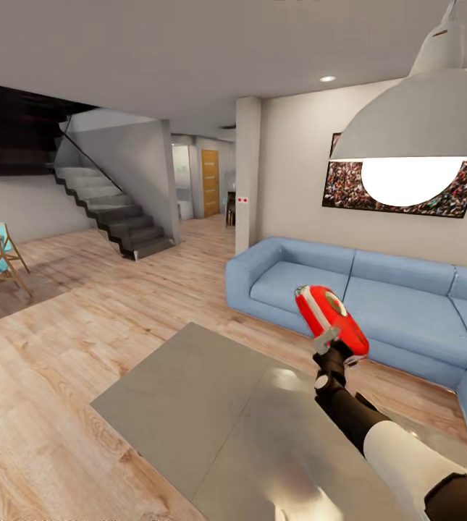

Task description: Turn on the radio receiver that's on the table in the living room.

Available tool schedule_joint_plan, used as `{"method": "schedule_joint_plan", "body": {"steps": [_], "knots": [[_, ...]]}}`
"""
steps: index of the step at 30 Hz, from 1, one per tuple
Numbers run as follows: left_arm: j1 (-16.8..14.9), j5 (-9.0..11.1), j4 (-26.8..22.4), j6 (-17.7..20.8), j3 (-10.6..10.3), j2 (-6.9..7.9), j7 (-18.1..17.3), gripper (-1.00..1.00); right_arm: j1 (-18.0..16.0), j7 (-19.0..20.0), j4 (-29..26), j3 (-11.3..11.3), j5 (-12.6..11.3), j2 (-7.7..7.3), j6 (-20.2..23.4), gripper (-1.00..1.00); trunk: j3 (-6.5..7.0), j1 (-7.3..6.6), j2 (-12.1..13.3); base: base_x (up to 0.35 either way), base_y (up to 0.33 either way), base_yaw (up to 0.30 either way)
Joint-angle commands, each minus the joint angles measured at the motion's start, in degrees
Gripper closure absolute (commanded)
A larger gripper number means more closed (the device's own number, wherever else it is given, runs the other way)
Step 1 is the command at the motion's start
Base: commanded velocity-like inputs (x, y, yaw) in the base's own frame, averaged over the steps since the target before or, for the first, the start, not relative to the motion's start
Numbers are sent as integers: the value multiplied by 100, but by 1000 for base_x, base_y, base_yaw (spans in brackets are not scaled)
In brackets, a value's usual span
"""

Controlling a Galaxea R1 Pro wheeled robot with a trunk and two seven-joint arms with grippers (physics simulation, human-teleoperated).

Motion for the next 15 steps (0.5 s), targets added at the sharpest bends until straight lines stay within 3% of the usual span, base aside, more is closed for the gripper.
{"method": "schedule_joint_plan", "body": {"steps": [1,4,7,12,15], "knots": [[0,-2,0,0,0,0,0,-100,-3,-296,3,121,57,22,-21,100,1,-1,-3,0,0,0],[1,-3,0,0,0,1,0,-100,11,-1252,27,659,144,112,-79,100,1,-1,-3,0,0,0],[3,-7,0,0,0,-2,0,-100,36,-2204,38,1494,168,169,-94,100,1,-1,-3,0,0,0],[3,-9,1,0,0,-6,0,-100,111,-3306,49,2622,157,193,-79,100,1,-1,-3,0,0,0],[2,-9,2,0,0,-7,0,-100,162,-3813,113,3077,154,197,-6,100,1,-1,-3,0,0,0]]}}
